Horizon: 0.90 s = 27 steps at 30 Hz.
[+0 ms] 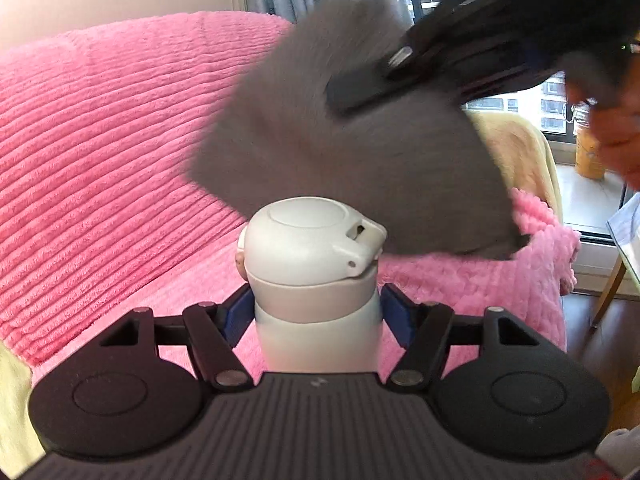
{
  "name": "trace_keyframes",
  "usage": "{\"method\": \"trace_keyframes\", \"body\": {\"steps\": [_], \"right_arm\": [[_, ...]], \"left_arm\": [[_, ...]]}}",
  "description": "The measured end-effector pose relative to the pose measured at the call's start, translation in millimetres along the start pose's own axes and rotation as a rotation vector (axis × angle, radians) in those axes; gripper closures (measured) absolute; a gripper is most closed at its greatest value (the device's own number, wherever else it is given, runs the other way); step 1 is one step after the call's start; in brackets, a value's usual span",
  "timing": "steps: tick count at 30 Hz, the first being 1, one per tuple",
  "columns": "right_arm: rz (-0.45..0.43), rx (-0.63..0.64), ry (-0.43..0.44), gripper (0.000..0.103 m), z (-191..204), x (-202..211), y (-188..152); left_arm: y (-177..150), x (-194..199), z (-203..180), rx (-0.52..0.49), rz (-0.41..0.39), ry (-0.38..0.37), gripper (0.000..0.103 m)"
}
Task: Clean container
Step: 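Wipe the bottle's white lid with the cloth in the right gripper, then rub the cloth around the lid and spout with the right gripper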
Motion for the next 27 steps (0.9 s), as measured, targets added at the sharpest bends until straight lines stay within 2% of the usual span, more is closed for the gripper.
{"method": "trace_keyframes", "body": {"steps": [2,6,8,11,19,27], "right_arm": [[-0.005,0.027,0.067,0.099,10.0,11.8,-2.4],[0.107,0.100,0.108,0.099,25.9,-8.6,-19.3],[0.139,0.094,0.118,0.099,24.8,-24.4,-24.8],[0.141,0.046,0.149,0.101,17.0,-42.2,-21.9],[0.154,0.023,0.108,0.102,11.2,-66.7,-2.5],[0.147,-0.047,0.100,0.102,-8.2,-85.0,0.6]], "left_arm": [[0.8,-2.1,0.5,0.000,0.003,-0.001,0.035],[0.0,-2.7,-1.7,-0.010,0.002,0.004,0.035],[-0.3,-3.6,-1.8,-0.015,0.007,0.012,0.035],[-1.0,-7.3,2.1,-0.013,0.018,0.028,0.035],[-2.8,-13.5,-6.8,-0.071,0.011,0.044,0.034],[-6.1,-7.9,-6.1,-0.058,0.004,0.041,0.034]]}}
Point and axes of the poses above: each gripper's, at about its wrist camera, not at the fingertips, and x roughly against the way its jaws point, z to its left, y to its top, the point moved 3 cm from there along -x, roughly the way its jaws point, and after that the axes turned 3 degrees about -z, right-handed, at the moved point
